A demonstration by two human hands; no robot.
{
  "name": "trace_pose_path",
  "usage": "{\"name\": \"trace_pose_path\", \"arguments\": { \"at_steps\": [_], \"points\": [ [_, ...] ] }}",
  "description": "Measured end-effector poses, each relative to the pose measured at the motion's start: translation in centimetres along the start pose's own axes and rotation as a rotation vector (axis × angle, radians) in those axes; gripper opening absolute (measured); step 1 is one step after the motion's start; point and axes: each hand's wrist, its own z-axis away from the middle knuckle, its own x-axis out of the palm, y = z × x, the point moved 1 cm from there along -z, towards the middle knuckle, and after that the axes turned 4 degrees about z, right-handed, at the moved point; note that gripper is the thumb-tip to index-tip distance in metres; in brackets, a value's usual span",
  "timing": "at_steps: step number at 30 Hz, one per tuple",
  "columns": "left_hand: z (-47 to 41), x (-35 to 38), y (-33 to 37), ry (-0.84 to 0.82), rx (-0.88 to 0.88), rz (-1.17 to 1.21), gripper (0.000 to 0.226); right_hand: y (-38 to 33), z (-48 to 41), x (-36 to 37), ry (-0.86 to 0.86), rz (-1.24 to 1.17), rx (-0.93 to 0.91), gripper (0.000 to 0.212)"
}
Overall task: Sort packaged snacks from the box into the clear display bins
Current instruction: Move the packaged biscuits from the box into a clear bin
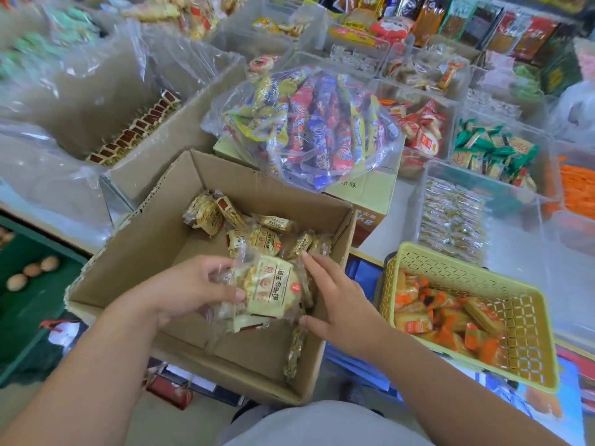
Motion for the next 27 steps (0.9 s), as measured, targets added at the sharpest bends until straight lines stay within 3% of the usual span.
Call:
{"name": "trace_pose_path", "arguments": {
  "at_steps": [2,8,11,13,15,18,19,27],
  "points": [
    [0.9,1.4,1.5,0.04,0.032,0.126,0.064,0.4,0.6,-1.3,0.105,0.052,-0.084,0.109],
    [2.3,9.4,6.4,0.017,0.134,0.398,0.068,4.9,4.5,-8.1,0.409,-0.007,-0.298,0.079],
    [1.6,14.6,8.2,0.006,0.15,0.523,0.102,8.8,7.6,-11.0,0.425,0.122,-0.379,0.063],
    [0.6,18.4,9.4,0.038,0.141,0.585,0.112,11.8,9.7,-12.1,0.42,0.146,-0.404,0.058],
    [-0.6,22.2,10.4,0.05,0.148,0.616,0.098,14.8,11.6,-12.7,0.439,0.146,-0.383,0.057],
    [-2.3,27.3,11.6,0.025,0.151,0.7,0.044,18.8,14.3,-13.1,0.453,0.126,-0.342,0.056],
    [-2.8,28.7,11.9,0.023,0.148,0.736,0.036,19.8,15.1,-13.3,0.46,0.12,-0.331,0.053],
    [-6.5,35.3,14.9,0.102,0.024,0.796,0.04,26.0,17.9,-14.2,0.487,0.058,-0.26,0.064]
  ]
}}
